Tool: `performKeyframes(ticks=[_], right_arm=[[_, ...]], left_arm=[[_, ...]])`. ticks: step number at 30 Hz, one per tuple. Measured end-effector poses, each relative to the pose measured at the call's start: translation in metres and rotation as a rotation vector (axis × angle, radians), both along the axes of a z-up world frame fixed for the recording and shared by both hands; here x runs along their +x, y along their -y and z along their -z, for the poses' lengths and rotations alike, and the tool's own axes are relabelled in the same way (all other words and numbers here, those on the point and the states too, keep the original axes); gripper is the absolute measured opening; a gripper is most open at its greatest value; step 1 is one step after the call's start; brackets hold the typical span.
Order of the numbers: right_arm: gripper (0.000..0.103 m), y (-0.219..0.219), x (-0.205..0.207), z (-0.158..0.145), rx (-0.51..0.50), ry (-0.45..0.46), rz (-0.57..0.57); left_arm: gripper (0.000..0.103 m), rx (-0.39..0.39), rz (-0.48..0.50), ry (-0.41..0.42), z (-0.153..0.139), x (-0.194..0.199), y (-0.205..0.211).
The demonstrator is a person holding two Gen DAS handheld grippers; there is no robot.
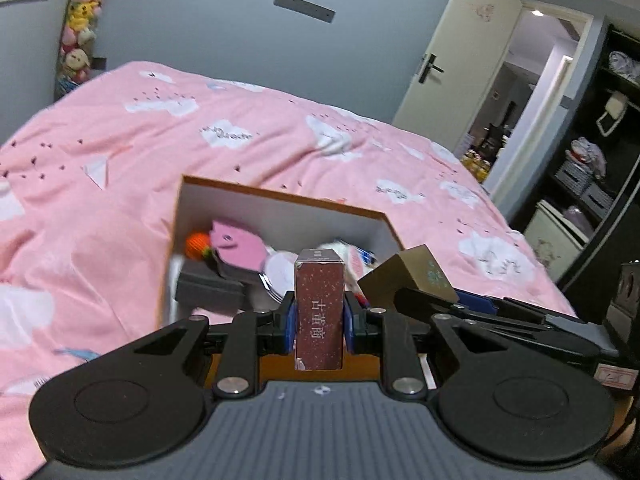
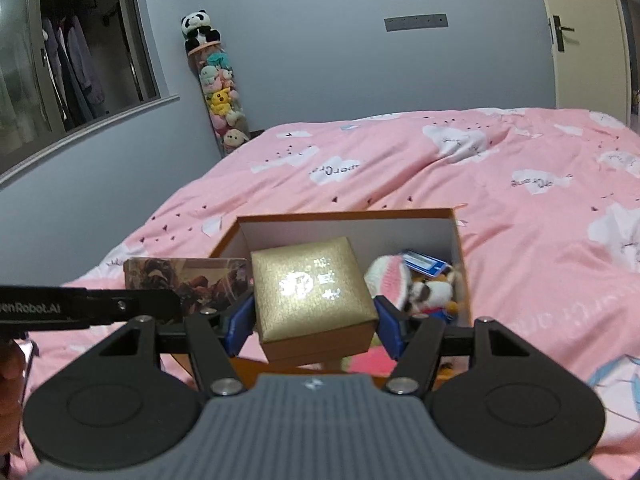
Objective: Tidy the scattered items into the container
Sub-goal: 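Lift both boxes and carry them over the shoebox, then lower the gold box and picture box into the shoebox, opening both grippers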
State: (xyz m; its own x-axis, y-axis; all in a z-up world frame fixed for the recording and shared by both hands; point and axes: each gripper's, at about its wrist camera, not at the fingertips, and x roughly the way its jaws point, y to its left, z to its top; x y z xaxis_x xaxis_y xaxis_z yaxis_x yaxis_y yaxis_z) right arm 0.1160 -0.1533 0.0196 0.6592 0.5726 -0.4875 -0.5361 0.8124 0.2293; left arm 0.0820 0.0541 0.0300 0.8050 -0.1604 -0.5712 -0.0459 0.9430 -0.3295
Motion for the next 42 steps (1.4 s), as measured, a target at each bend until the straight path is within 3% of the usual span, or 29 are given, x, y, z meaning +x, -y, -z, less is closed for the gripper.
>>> performKeyframes(ticks=[7, 21, 31, 42], right_arm=[[0.065, -0.022, 0.026, 0.014, 0.005, -0.035, 0.001], [0.065, -0.048, 0.05, 0.058, -0.072, -0.141, -0.006], [0.065, -0.053, 0.057, 0.073, -0.087, -0.208, -0.017], [0.065, -0.055, 0.056, 0.074, -0.108, -0.203, -0.014]], left_arm=[[0.026, 0.019, -0.047, -0.011, 0.006, 0.022, -0.016], [0.026, 0.116, -0.084, -0.13, 0.056, 0.05, -0.01], [0.026, 0.14, -0.092, -0.136, 0.064, 0.054, -0.004], [0.027, 0.148, -0.101, -0.153, 0.07, 0.056, -0.007]])
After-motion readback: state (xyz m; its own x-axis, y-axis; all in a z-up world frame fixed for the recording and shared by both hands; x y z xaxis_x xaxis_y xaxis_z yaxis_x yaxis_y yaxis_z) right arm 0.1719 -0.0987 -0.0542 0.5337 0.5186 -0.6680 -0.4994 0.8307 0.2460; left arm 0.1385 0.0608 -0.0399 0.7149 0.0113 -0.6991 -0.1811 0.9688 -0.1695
